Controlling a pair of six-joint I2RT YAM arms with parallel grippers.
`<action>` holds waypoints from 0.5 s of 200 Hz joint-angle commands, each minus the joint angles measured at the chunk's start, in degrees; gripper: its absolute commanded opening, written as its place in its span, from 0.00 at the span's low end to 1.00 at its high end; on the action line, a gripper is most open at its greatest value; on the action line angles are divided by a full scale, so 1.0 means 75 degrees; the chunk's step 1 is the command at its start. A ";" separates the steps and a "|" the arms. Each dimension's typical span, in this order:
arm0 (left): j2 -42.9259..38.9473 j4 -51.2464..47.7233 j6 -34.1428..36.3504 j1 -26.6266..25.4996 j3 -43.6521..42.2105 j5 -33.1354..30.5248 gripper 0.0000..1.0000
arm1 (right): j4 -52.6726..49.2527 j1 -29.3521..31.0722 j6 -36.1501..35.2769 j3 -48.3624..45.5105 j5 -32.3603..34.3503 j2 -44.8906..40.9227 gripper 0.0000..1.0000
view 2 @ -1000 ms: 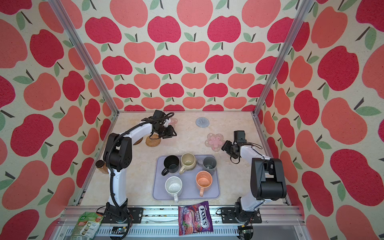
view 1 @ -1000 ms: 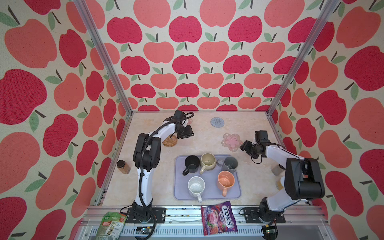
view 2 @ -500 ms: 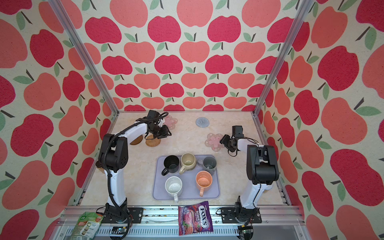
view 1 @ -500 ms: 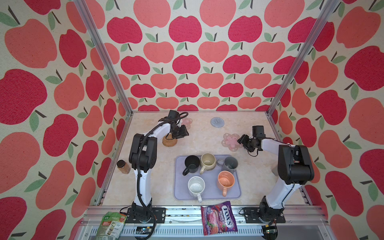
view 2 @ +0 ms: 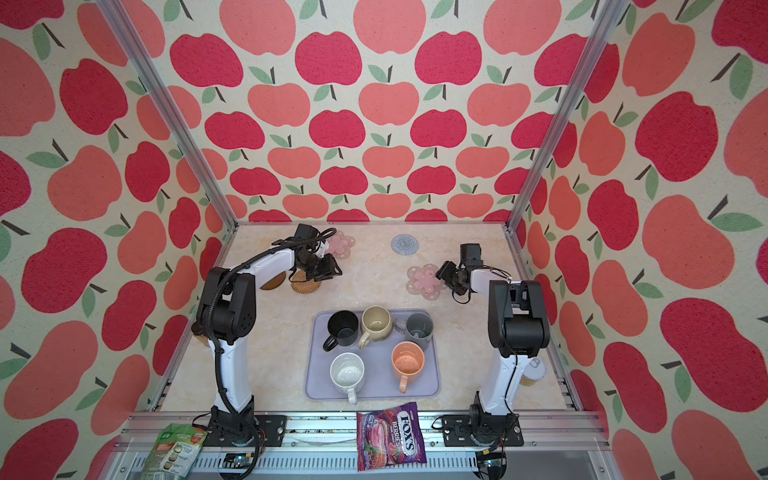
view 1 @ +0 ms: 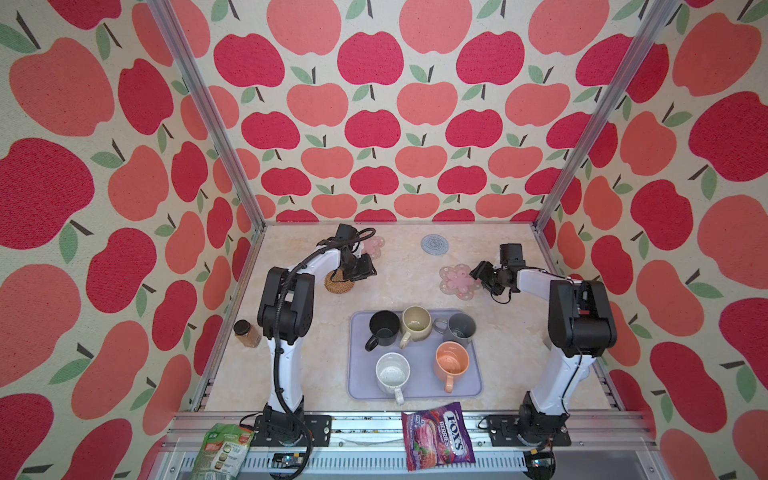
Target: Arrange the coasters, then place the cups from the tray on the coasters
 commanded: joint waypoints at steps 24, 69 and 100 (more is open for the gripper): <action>-0.0254 0.0241 -0.0005 0.0038 -0.0148 0.0137 0.43 | -0.0972 0.0343 -0.0513 0.0974 0.0018 0.0851 0.67; -0.0297 0.0317 -0.0025 0.0052 -0.0268 0.0139 0.43 | -0.1366 0.0652 -0.0757 0.1592 0.0156 0.1153 0.67; -0.0383 0.0427 -0.0070 0.0078 -0.0377 0.0137 0.44 | -0.1323 0.0876 -0.0612 0.1538 0.0143 0.1191 0.66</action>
